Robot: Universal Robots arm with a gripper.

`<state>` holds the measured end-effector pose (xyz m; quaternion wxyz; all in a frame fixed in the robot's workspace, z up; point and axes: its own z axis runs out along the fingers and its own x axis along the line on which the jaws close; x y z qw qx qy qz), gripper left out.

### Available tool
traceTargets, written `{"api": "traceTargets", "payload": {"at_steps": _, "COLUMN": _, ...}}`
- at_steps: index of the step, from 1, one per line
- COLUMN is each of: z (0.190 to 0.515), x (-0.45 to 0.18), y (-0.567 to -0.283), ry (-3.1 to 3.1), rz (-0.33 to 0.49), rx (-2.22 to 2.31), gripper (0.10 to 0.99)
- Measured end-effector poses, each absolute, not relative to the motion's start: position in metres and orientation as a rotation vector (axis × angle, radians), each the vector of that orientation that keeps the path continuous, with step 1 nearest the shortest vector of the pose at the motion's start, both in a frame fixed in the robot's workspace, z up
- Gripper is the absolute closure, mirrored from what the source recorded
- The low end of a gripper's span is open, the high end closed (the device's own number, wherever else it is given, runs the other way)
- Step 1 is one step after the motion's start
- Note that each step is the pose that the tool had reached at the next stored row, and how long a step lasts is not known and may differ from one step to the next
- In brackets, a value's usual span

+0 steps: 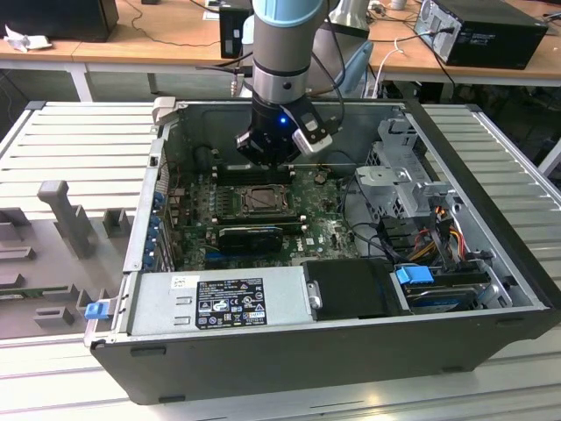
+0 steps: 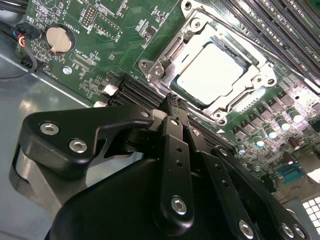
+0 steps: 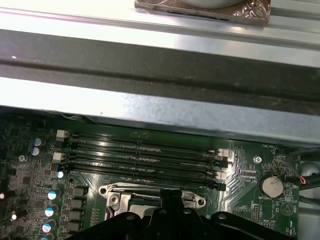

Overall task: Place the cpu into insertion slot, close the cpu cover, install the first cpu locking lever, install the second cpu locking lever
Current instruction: 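Install the second cpu locking lever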

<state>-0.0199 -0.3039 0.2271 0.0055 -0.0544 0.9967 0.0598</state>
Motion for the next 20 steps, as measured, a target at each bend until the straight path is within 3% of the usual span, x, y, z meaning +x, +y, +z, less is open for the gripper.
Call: {"api": "traceTargets", "payload": {"at_steps": 20, "z": 0.228, "x": -0.020, "y": -0.315, "ry": 3.120, "rz": 0.187, "rx": -0.170, "gripper": 0.980}}
